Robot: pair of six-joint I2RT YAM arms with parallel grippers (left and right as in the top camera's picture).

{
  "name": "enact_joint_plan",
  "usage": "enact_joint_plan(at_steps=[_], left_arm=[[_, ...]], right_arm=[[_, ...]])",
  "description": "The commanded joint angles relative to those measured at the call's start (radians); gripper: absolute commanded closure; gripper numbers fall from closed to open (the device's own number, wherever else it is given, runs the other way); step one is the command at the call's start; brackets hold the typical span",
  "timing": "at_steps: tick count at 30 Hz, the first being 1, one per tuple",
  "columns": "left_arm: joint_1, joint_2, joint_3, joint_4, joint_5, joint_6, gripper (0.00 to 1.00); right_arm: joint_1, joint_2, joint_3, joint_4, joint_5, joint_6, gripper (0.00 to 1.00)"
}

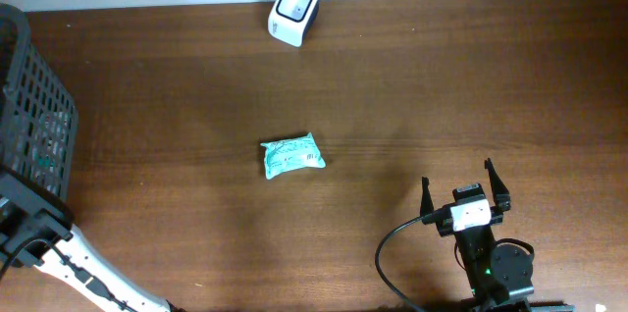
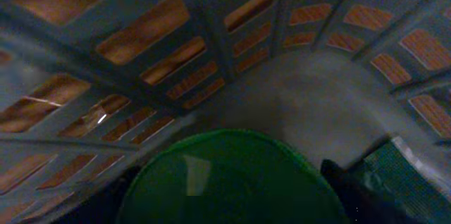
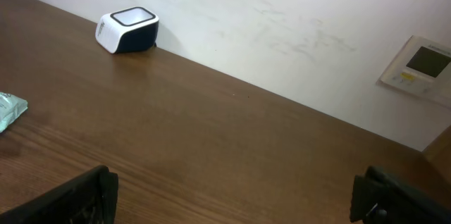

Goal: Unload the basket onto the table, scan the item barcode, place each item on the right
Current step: 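Reach the left gripper back into the grey basket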

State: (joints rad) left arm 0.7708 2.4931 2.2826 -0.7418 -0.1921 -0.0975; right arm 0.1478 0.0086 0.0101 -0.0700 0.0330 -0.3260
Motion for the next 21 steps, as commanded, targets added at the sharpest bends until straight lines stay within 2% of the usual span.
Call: enact_joint_plan(at_steps=[1,4,6,9,15,21], left_arm=[[-0.004,0.006,0.010,0.005,-0.007,0.002,0.49],[-0.004,0.005,0.015,0.004,-0.007,0.002,0.55],[-0.006,0.005,0.031,-0.003,-0.007,0.002,0.64],[-0.016,0.000,0.079,-0.040,-0.007,0.002,0.68],[-0.069,-0.049,0.266,-0.153,-0.007,0.002,0.66],[-0.135,-0.203,0.373,-0.245,-0.006,0.002,0.64]], right_arm=[[0.006,-0.003,-0.005,-0.009,-0.002,-0.003,0.01],[0.006,-0.003,-0.005,-0.009,-0.002,-0.003,0.01],[0.006,-0.003,-0.005,-0.009,-0.002,-0.003,0.01],[0.006,-0.003,-0.005,-0.009,-0.002,-0.003,0.01],[0.006,-0.003,-0.005,-0.009,-0.002,-0.003,0.01],[0.006,-0.003,-0.005,-0.009,-0.002,-0.003,0.02]])
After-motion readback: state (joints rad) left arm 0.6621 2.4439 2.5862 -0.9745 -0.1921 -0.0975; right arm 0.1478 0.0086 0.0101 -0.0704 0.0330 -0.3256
